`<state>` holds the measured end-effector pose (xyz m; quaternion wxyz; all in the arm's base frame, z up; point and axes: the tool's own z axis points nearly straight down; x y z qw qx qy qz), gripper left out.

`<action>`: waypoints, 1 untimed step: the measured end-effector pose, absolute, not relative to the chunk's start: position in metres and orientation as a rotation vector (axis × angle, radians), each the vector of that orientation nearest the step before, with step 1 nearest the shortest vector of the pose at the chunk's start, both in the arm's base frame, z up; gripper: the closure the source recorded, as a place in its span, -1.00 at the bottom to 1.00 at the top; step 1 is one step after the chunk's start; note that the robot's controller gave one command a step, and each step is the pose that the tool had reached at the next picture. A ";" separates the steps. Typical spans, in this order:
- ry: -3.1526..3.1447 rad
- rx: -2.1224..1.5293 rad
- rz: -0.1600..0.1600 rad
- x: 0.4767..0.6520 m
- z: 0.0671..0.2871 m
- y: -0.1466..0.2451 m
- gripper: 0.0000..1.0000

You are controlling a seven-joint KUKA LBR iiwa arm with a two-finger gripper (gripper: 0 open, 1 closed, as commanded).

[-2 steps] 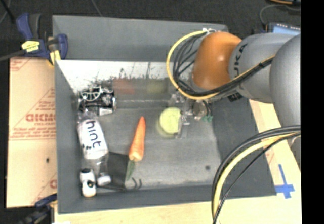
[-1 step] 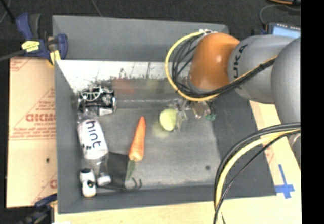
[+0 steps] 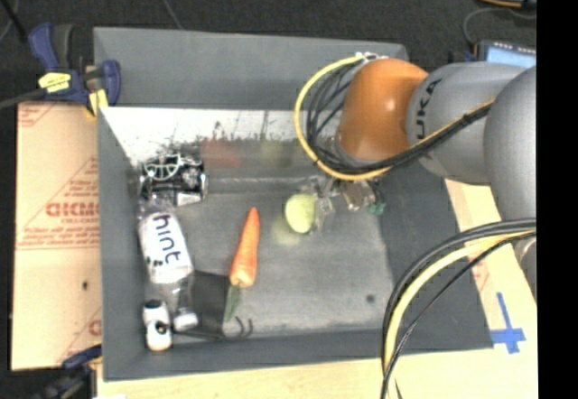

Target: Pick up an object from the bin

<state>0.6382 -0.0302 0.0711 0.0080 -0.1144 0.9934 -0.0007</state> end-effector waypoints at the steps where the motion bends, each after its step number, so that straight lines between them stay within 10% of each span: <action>1: 3.095 -0.318 -0.008 0.645 0.247 -0.045 1.00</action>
Offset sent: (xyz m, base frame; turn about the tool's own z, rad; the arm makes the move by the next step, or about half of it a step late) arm 0.0000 0.0000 0.0000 0.0000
